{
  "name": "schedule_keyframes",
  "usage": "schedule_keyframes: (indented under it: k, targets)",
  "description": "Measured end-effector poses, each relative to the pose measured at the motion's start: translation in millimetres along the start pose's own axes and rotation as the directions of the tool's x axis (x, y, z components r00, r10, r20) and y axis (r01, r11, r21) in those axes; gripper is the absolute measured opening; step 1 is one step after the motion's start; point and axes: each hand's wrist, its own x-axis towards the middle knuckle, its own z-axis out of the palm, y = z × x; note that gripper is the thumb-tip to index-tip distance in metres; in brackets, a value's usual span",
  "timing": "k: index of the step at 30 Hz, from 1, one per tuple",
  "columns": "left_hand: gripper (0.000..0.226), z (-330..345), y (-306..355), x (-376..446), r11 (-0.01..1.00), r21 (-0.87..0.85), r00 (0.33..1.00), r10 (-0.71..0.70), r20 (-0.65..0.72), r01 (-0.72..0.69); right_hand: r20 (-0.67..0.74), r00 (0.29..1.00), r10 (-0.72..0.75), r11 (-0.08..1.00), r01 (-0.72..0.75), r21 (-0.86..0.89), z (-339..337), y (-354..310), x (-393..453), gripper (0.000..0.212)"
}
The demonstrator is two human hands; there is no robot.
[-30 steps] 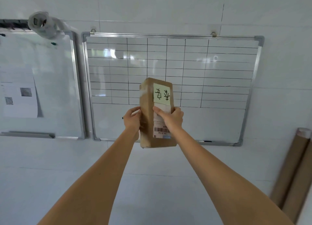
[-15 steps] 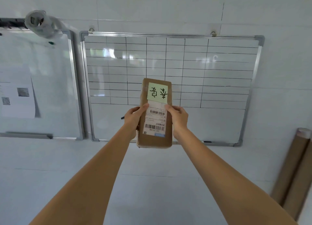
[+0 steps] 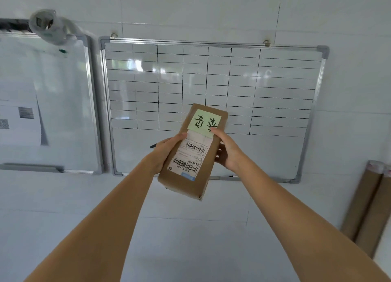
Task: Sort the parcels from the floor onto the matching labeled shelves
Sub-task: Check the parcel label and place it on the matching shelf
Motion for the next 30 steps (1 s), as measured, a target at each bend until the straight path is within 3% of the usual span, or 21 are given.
schedule_keyframes:
  k: [7,14,17,20,24,30]
  targets:
    - [0.038,-5,5,-4,0.991,0.115,0.994,-0.078,0.083,0.068,-0.133,0.991,-0.008,1.0,0.007,-0.002,3,-3,3,0.045]
    - [0.053,-22,4,-7,0.946,0.172,0.94,-0.302,0.158,0.275,-0.248,0.969,-0.004,0.992,0.035,0.122,-2,-1,6,0.057]
    - [0.076,-39,-1,-10,0.915,0.216,0.923,-0.369,0.112,0.339,-0.349,0.937,0.025,0.967,0.066,0.246,-4,0,4,0.058]
    - [0.099,-49,-4,-11,0.927,0.094,0.92,-0.373,0.118,0.363,-0.445,0.892,0.083,0.916,0.108,0.386,-2,6,5,0.062]
    - [0.076,-35,-8,-8,0.917,-0.14,0.926,-0.362,0.106,0.374,-0.483,0.855,0.188,0.837,0.118,0.534,10,20,6,0.085]
    - [0.071,-25,-19,3,0.955,-0.243,0.959,-0.215,-0.183,0.167,-0.359,0.911,0.205,0.85,0.016,0.527,13,31,9,0.089]
